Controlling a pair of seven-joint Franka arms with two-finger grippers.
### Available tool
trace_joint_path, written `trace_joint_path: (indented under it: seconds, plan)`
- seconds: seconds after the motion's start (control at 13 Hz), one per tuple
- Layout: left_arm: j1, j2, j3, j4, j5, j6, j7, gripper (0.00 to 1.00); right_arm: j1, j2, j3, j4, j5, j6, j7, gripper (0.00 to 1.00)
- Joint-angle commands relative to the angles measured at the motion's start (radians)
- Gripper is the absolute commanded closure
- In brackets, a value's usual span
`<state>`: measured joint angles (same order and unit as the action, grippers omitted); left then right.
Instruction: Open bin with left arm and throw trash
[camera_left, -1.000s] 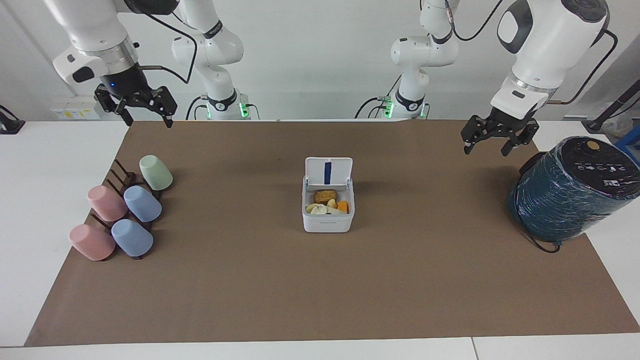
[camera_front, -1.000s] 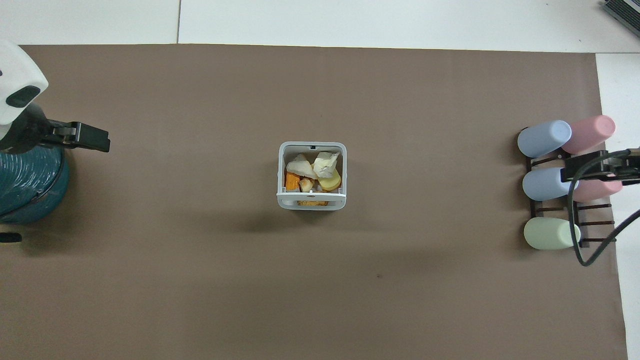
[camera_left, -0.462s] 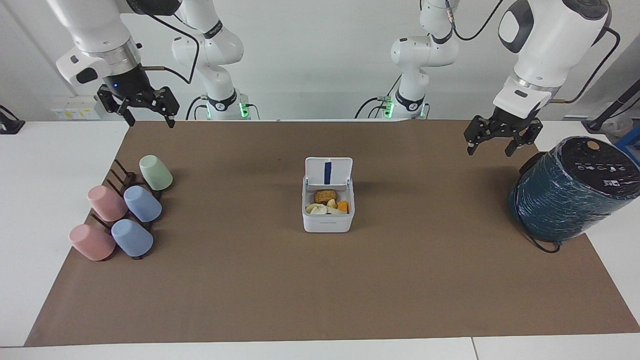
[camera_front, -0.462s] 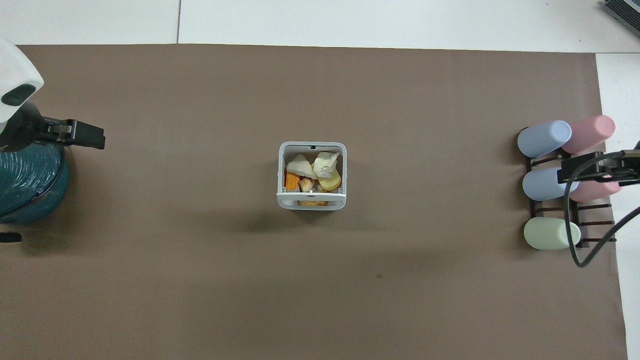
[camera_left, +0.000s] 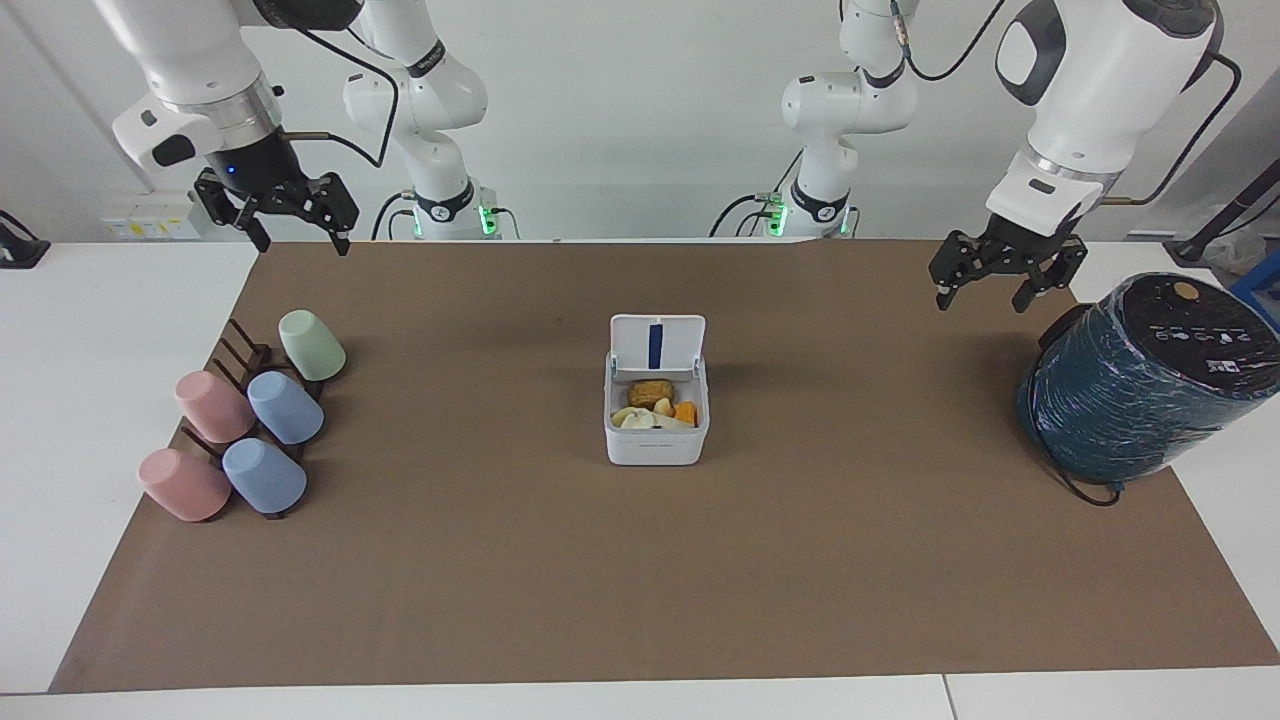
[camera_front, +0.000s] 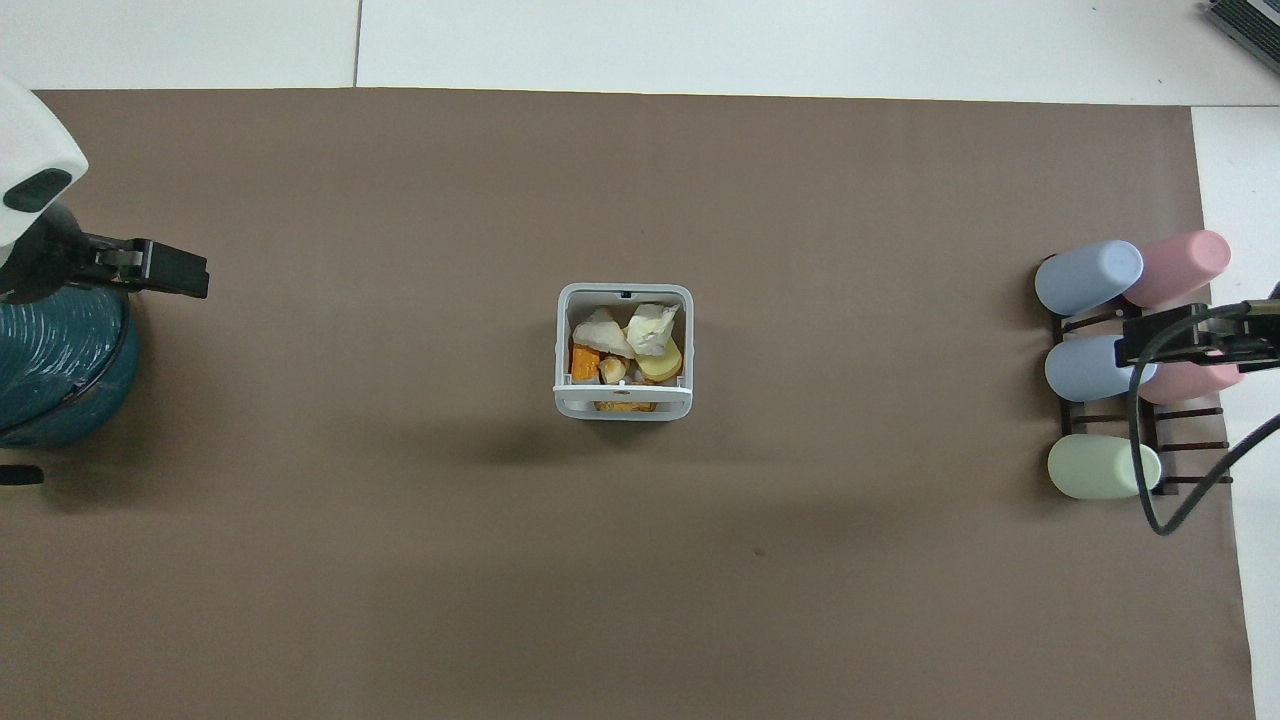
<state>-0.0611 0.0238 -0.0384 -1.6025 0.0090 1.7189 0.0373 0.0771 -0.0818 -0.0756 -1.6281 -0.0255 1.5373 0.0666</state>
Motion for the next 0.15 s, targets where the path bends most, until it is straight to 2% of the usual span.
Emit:
trace_joint_path:
  seconds: [0.0, 0.08]
  plan:
    - [0.006, -0.016, -0.005, -0.01, 0.016, 0.027, 0.01, 0.0, 0.003, -0.026, 0.0, -0.026, 0.002, -0.003, 0.002, 0.0]
    - [0.006, -0.016, -0.005, -0.01, 0.016, 0.027, 0.009, 0.0, 0.003, -0.026, 0.0, -0.026, 0.002, -0.003, 0.002, 0.0]
